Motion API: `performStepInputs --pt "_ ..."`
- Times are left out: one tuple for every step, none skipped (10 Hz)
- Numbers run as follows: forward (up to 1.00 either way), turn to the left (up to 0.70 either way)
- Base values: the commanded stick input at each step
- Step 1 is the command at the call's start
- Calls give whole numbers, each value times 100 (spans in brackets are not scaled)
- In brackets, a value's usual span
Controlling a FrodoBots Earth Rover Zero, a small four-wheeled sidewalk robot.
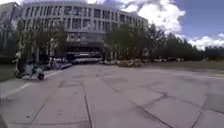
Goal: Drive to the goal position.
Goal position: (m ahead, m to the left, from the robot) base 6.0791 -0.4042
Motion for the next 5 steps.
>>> performStepInputs --pt "70 31" --pt "70 35" --pt "70 19" --pt "70 0" --pt "70 0"
